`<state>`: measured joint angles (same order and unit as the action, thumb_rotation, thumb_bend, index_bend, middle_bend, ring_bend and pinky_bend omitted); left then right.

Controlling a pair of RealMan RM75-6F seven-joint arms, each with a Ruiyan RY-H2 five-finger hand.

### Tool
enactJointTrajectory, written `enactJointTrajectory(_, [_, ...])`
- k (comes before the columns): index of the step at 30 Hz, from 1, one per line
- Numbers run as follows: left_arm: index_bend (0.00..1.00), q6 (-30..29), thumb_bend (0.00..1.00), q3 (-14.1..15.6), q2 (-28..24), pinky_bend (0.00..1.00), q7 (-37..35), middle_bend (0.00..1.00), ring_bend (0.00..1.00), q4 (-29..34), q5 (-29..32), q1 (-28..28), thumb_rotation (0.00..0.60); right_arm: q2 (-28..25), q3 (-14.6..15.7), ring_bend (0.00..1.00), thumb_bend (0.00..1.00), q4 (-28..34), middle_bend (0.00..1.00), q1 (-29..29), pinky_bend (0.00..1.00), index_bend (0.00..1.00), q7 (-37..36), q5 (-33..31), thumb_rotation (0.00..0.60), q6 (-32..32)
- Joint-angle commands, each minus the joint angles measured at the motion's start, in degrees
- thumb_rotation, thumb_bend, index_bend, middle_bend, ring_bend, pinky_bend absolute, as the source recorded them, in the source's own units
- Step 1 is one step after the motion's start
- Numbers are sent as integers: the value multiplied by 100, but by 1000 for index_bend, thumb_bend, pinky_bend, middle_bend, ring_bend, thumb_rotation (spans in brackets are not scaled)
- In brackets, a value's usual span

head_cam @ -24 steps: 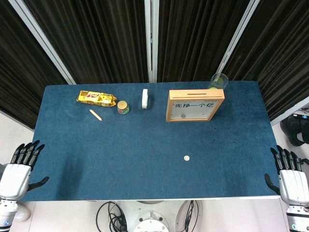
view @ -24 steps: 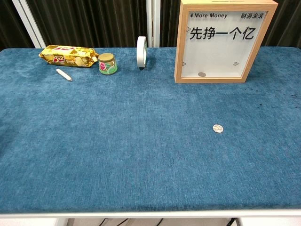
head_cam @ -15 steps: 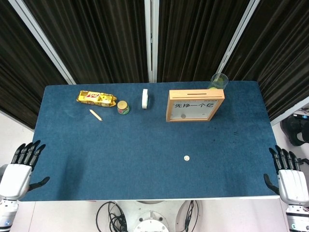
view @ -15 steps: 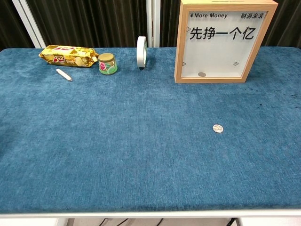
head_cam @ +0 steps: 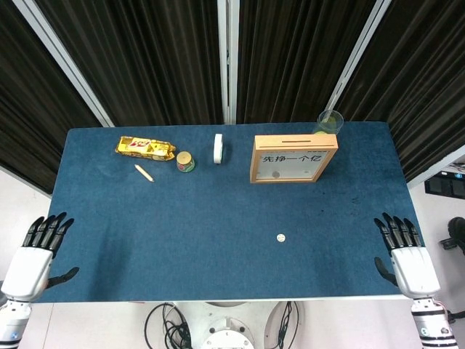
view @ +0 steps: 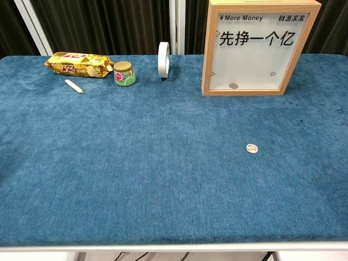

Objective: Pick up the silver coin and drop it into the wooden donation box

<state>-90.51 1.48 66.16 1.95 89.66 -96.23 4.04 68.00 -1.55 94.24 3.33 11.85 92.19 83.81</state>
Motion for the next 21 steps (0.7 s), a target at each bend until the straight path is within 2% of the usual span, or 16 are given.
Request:
enactJointTrajectory(1, [72, -37, 104, 12, 34, 0, 2, 0, 0, -21, -28, -21, 600, 91, -110, 0, 284, 213, 0, 421, 0, 0, 525, 60, 600, -532])
enactJointTrajectory(8, [72, -90, 104, 28, 31, 0, 62, 0, 0, -18, -39, -65, 600, 338, -312, 0, 283, 270, 0, 1092, 0, 0, 1205, -330, 600, -1537])
enactJointTrajectory(10, [72, -78, 104, 35, 47, 0, 62, 0, 0, -36, -32, -70, 600, 440, -335, 0, 256, 255, 0, 1242, 0, 0, 1343, -487, 600, -1785])
enactJointTrajectory(14, [72, -52, 104, 24, 84, 0, 132, 0, 0, -73, -10, -65, 600, 654, -317, 0, 178, 204, 0, 1447, 0, 0, 1408, -619, 600, -2063])
enactJointTrajectory(21, [72, -11, 104, 30, 81, 0, 156, 0, 0, -85, 8, -59, 600, 1162, -239, 0, 176, -142, 0, 1671, 0, 0, 1563, -844, 600, -2340])
